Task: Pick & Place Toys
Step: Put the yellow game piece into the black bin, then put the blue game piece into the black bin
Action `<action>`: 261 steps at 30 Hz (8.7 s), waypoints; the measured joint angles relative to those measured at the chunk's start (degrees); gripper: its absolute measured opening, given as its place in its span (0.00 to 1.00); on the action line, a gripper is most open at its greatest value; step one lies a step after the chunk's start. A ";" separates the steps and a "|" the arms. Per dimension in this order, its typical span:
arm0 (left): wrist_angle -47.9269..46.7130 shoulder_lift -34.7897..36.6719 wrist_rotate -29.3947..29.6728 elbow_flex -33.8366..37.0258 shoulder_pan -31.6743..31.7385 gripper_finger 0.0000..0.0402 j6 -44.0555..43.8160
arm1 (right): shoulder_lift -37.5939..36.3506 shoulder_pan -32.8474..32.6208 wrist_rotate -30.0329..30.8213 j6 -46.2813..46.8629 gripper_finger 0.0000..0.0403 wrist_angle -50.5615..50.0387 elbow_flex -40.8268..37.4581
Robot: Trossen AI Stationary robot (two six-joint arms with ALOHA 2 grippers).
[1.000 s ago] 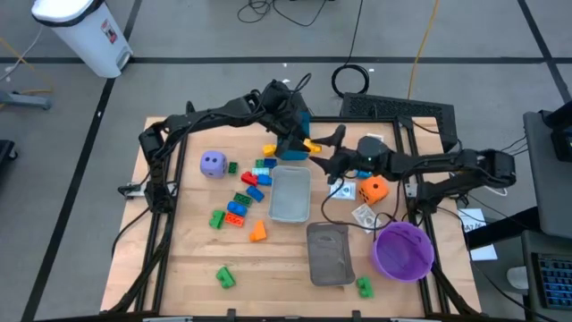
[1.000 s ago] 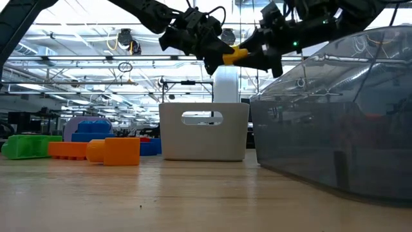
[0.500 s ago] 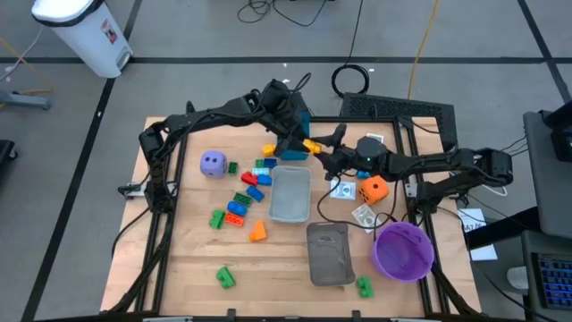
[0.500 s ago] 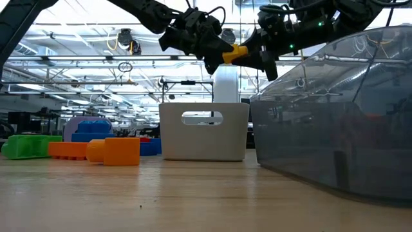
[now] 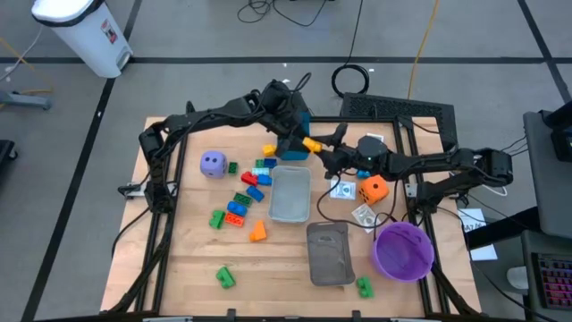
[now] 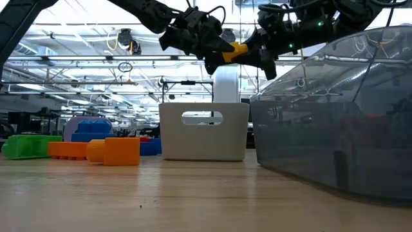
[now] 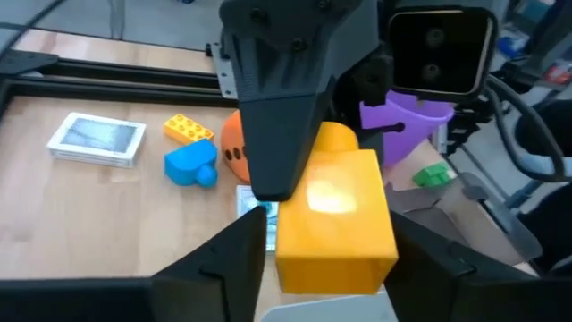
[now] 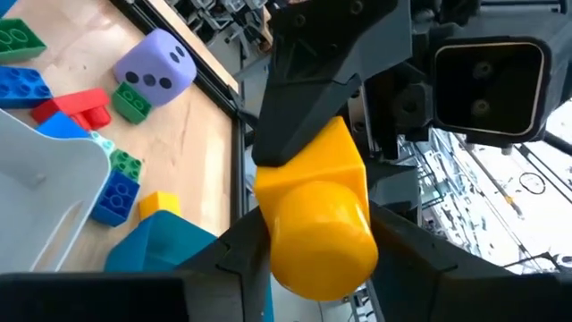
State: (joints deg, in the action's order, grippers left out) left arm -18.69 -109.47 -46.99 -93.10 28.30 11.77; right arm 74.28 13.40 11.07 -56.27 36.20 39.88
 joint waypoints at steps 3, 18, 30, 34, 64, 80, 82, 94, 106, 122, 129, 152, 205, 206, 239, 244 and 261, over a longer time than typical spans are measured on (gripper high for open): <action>1.24 0.00 1.55 0.00 -0.03 0.58 -0.13 | 0.00 0.03 0.61 0.05 0.35 0.13 0.00; 3.40 9.56 9.77 0.00 0.97 0.67 1.15 | -7.13 -1.04 4.02 3.79 0.35 -4.61 -0.03; -11.66 24.24 24.35 -0.02 1.19 0.68 7.72 | -19.44 -11.79 17.90 17.55 0.35 -26.70 0.39; -19.00 26.70 25.00 -0.02 1.14 0.68 7.43 | -19.63 -16.12 17.97 28.34 0.35 -38.57 5.04; 34.28 27.02 42.76 42.53 -32.34 0.67 -10.75 | 8.87 -28.71 -15.95 73.42 0.36 -72.67 23.50; 35.49 27.02 50.61 42.53 -35.68 0.67 -15.06 | 13.84 -29.14 -16.98 69.91 0.35 -66.06 23.50; 35.48 27.02 50.63 42.53 -35.82 0.67 -15.60 | 13.84 -29.06 -16.90 69.02 0.35 -64.66 23.50; 35.49 27.02 53.54 42.53 -37.90 0.67 -17.09 | 13.84 -28.89 -16.91 64.76 0.40 -64.23 23.50; 35.39 27.02 56.16 42.53 -38.87 0.67 -18.34 | 19.36 -30.44 -17.06 63.06 0.39 -63.30 23.41; 35.29 26.99 56.16 42.53 -38.89 0.67 -18.14 | 20.61 -28.80 -16.87 62.86 0.44 -62.33 23.41; 35.25 26.99 56.16 42.53 -38.89 0.67 -18.08 | 20.10 -27.68 -17.12 61.52 0.50 -62.11 23.41; 72.67 22.52 63.35 48.00 -43.89 0.67 -12.04 | -0.89 -32.35 2.64 51.17 0.44 -31.83 9.02; 38.46 50.04 71.46 66.85 -52.63 0.67 -9.98 | 2.84 -43.01 4.58 63.05 0.21 1.25 4.74; 30.43 51.89 71.46 65.20 -52.92 0.67 -11.45 | 3.36 -44.20 6.13 63.06 0.21 1.18 4.74; -9.69 33.32 46.97 53.92 -31.46 0.67 -12.12 | 5.40 -43.40 11.37 59.85 0.18 -3.36 4.72; -9.32 30.94 44.72 53.92 -28.83 0.67 -11.60 | 5.40 -43.40 11.35 57.91 0.18 -5.49 4.72; -8.72 29.94 43.81 51.55 -26.04 0.35 -10.68 | 5.36 -39.68 11.35 46.62 0.18 -5.58 4.72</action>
State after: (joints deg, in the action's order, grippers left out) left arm -27.41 -79.53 -3.18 -41.55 2.26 1.09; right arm 79.64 -26.28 22.41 -9.66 30.62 44.60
